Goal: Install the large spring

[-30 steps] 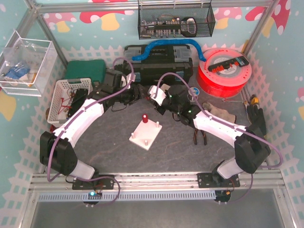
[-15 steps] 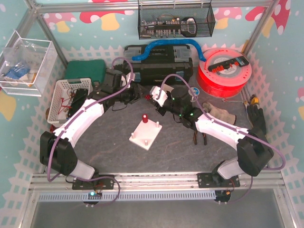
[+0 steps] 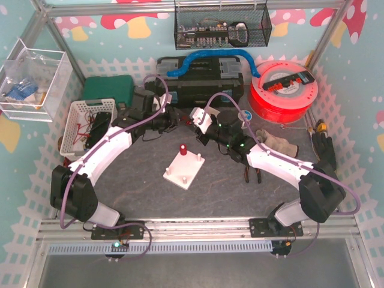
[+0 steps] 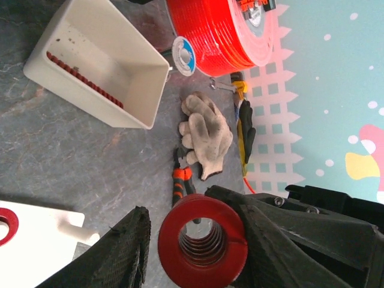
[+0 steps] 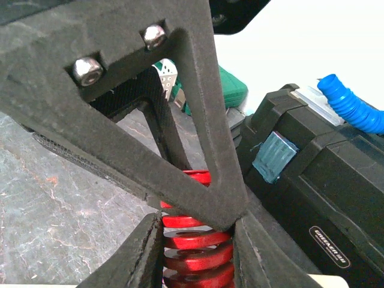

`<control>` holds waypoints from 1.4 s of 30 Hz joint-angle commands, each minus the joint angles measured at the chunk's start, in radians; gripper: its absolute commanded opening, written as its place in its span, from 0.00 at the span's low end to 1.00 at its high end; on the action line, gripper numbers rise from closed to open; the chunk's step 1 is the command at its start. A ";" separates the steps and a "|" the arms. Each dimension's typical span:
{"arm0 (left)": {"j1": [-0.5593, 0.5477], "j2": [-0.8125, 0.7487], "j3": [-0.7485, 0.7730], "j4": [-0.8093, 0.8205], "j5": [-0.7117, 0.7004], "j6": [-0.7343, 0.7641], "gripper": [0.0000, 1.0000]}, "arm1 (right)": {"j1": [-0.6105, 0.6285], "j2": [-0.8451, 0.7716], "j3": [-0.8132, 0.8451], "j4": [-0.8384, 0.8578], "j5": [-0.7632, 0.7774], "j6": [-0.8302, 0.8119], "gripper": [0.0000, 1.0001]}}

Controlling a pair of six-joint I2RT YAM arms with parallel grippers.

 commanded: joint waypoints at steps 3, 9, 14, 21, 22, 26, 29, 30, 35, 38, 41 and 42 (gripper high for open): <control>-0.003 -0.029 -0.022 0.041 0.038 -0.012 0.33 | 0.008 -0.029 -0.023 0.064 -0.037 0.021 0.08; -0.003 -0.053 -0.032 0.044 0.036 -0.017 0.09 | 0.007 -0.019 -0.026 0.038 -0.036 0.057 0.26; 0.003 -0.089 -0.067 0.044 -0.014 -0.017 0.05 | 0.007 -0.045 -0.053 -0.032 -0.032 0.152 0.60; 0.001 -0.108 -0.140 -0.015 -0.187 0.125 0.04 | 0.007 -0.108 -0.127 -0.107 -0.036 0.307 0.98; -0.002 -0.112 -0.155 -0.030 -0.228 0.160 0.04 | 0.007 -0.112 -0.126 -0.121 -0.025 0.354 0.99; -0.041 -0.157 -0.206 -0.069 -0.411 0.296 0.04 | 0.005 -0.131 -0.121 -0.191 0.037 0.493 0.99; -0.085 -0.201 -0.229 -0.094 -0.535 0.357 0.04 | 0.003 -0.150 -0.150 -0.229 0.138 0.552 0.99; -0.107 -0.215 -0.236 -0.105 -0.601 0.369 0.04 | 0.001 -0.149 -0.157 -0.238 0.166 0.554 0.99; -0.181 -0.251 -0.217 -0.244 -0.683 0.314 0.04 | -0.011 -0.141 -0.126 -0.393 0.271 0.657 0.99; -0.269 -0.254 -0.192 -0.338 -0.764 0.284 0.04 | -0.011 -0.178 -0.174 -0.383 0.290 0.687 0.99; -0.336 -0.266 -0.194 -0.397 -0.809 0.243 0.04 | -0.013 -0.234 -0.205 -0.390 0.326 0.739 0.99; -0.358 -0.273 -0.197 -0.415 -0.820 0.226 0.04 | -0.013 -0.261 -0.217 -0.390 0.330 0.743 0.99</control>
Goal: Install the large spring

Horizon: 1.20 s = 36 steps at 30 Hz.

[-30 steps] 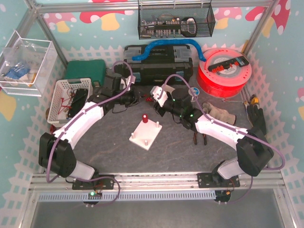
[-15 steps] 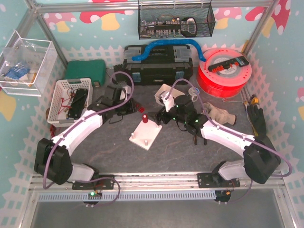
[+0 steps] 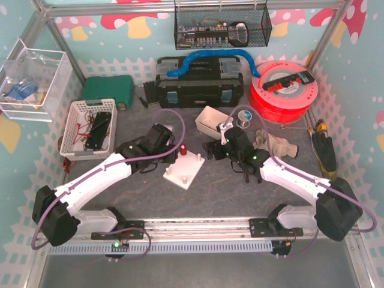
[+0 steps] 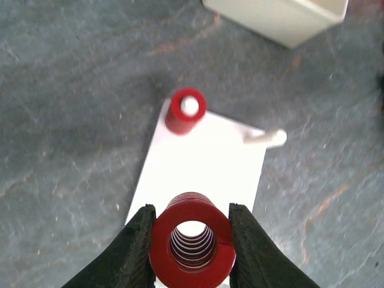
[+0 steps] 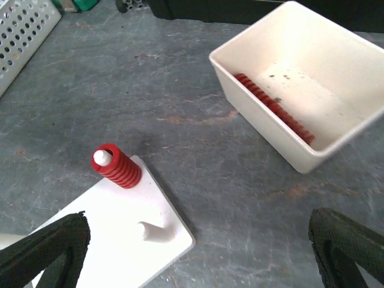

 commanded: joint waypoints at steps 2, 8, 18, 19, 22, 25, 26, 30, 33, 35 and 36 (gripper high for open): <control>-0.114 -0.046 0.020 -0.150 -0.143 -0.088 0.03 | -0.004 -0.149 -0.074 -0.024 0.067 0.077 0.99; -0.139 -0.090 -0.021 -0.194 -0.191 -0.132 0.04 | -0.004 -0.304 -0.167 -0.020 0.053 0.063 0.99; -0.139 -0.080 -0.080 -0.146 -0.179 -0.151 0.06 | -0.004 -0.462 -0.269 -0.026 0.046 0.128 0.99; -0.139 -0.075 -0.081 -0.144 -0.173 -0.154 0.06 | -0.004 -0.465 -0.273 -0.021 0.043 0.125 0.99; -0.139 -0.078 -0.101 -0.132 -0.175 -0.161 0.06 | -0.004 -0.457 -0.274 -0.014 0.044 0.115 0.99; -0.138 -0.075 -0.115 -0.113 -0.181 -0.151 0.07 | -0.004 -0.440 -0.275 -0.006 0.038 0.124 0.99; -0.139 -0.068 -0.114 -0.111 -0.181 -0.147 0.08 | -0.004 -0.438 -0.280 0.002 0.032 0.131 0.99; -0.138 -0.030 -0.113 -0.096 -0.179 -0.130 0.10 | -0.004 -0.436 -0.306 0.042 0.016 0.150 0.99; -0.138 -0.008 -0.124 -0.065 -0.167 -0.115 0.11 | -0.004 -0.437 -0.313 0.043 0.018 0.149 0.99; -0.139 0.006 -0.130 -0.048 -0.166 -0.115 0.11 | -0.004 -0.440 -0.315 0.041 0.025 0.142 0.99; -0.138 0.013 -0.133 -0.042 -0.167 -0.115 0.11 | -0.004 -0.442 -0.317 0.041 0.028 0.138 0.99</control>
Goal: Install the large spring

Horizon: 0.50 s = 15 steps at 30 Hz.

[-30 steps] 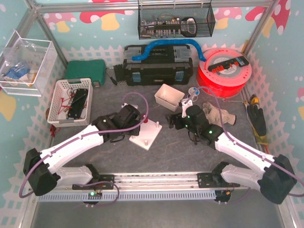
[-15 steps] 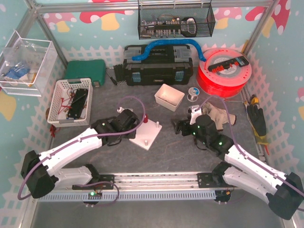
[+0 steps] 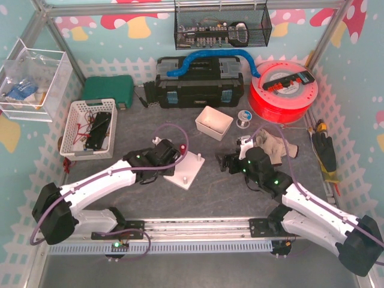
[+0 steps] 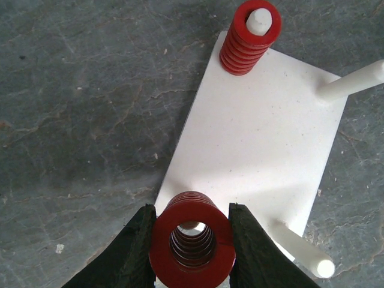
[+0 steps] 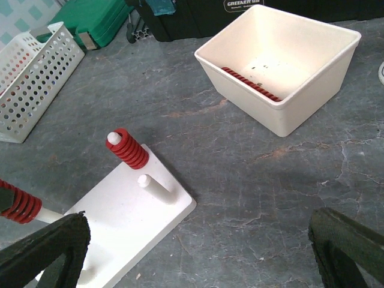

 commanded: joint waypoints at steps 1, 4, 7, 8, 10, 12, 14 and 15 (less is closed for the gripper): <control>-0.003 0.030 -0.022 0.053 0.004 0.014 0.12 | -0.004 -0.006 -0.012 0.026 0.012 0.000 0.99; -0.003 0.052 -0.042 0.074 -0.005 0.010 0.14 | -0.004 -0.010 -0.014 0.026 0.017 -0.007 0.99; -0.003 0.074 -0.052 0.094 -0.006 0.007 0.16 | -0.004 -0.010 -0.018 0.027 0.018 -0.015 0.99; -0.003 0.078 -0.055 0.100 -0.008 0.006 0.20 | -0.004 -0.010 -0.019 0.027 0.020 -0.019 0.99; -0.003 0.085 -0.063 0.113 -0.013 0.003 0.27 | -0.004 -0.007 -0.020 0.030 0.022 -0.024 0.99; -0.003 0.089 -0.068 0.117 -0.009 0.001 0.33 | -0.004 -0.001 -0.023 0.036 0.023 -0.032 0.99; -0.003 0.086 -0.072 0.117 -0.003 0.005 0.45 | -0.004 0.007 -0.019 0.041 0.024 -0.034 0.99; -0.003 0.082 -0.073 0.117 0.000 0.007 0.50 | -0.004 0.012 -0.014 0.041 0.025 -0.032 0.99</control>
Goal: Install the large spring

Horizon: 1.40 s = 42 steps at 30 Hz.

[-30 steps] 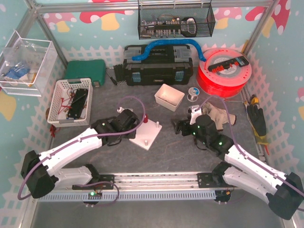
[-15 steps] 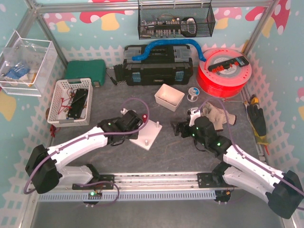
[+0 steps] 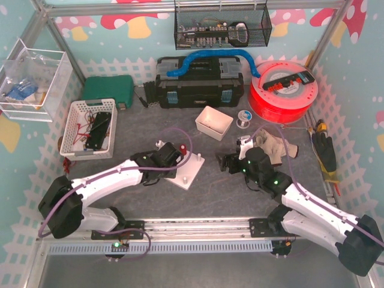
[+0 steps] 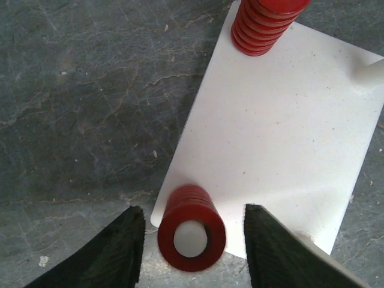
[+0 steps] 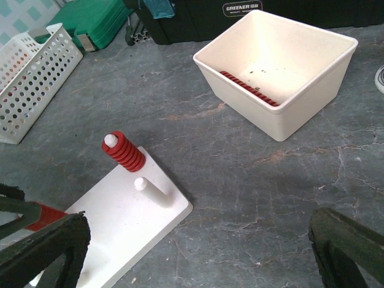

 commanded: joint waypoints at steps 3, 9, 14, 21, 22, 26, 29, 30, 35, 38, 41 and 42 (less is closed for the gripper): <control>-0.002 -0.023 -0.011 0.035 0.008 0.013 0.57 | -0.004 0.035 0.007 0.038 0.041 0.000 0.99; 0.009 -0.093 0.034 0.044 0.013 0.045 0.71 | -0.009 0.190 0.133 0.038 0.097 -0.031 0.99; 0.086 -0.182 0.037 0.127 0.094 0.110 0.83 | -0.047 0.419 0.344 -0.024 0.124 -0.177 0.99; 0.288 -0.280 -0.043 0.319 0.271 0.207 0.99 | -0.217 0.691 0.557 -0.018 -0.081 -0.318 0.92; 0.297 -0.282 -0.046 0.331 0.270 0.214 0.99 | -0.240 0.725 0.585 -0.020 -0.100 -0.331 0.89; 0.305 -0.268 -0.017 0.347 0.329 0.237 0.99 | -0.297 0.877 0.746 -0.098 -0.134 -0.428 0.81; 0.305 -0.270 -0.044 0.380 0.325 0.250 0.99 | -0.310 0.986 0.863 -0.192 -0.153 -0.484 0.74; 0.305 -0.278 -0.086 0.397 0.300 0.244 0.99 | -0.311 1.016 0.889 -0.213 -0.160 -0.498 0.73; 0.303 -0.327 -0.170 0.384 0.254 0.206 0.99 | -0.312 1.118 0.952 -0.250 -0.194 -0.518 0.63; 0.303 -0.357 -0.171 0.346 0.284 0.162 0.99 | -0.312 1.146 0.996 -0.324 -0.268 -0.492 0.59; 0.303 -0.371 -0.174 0.291 0.265 0.129 0.99 | -0.311 1.147 1.009 -0.358 -0.360 -0.480 0.59; 0.303 -0.374 -0.179 0.280 0.261 0.123 0.99 | -0.311 1.150 1.012 -0.366 -0.367 -0.481 0.59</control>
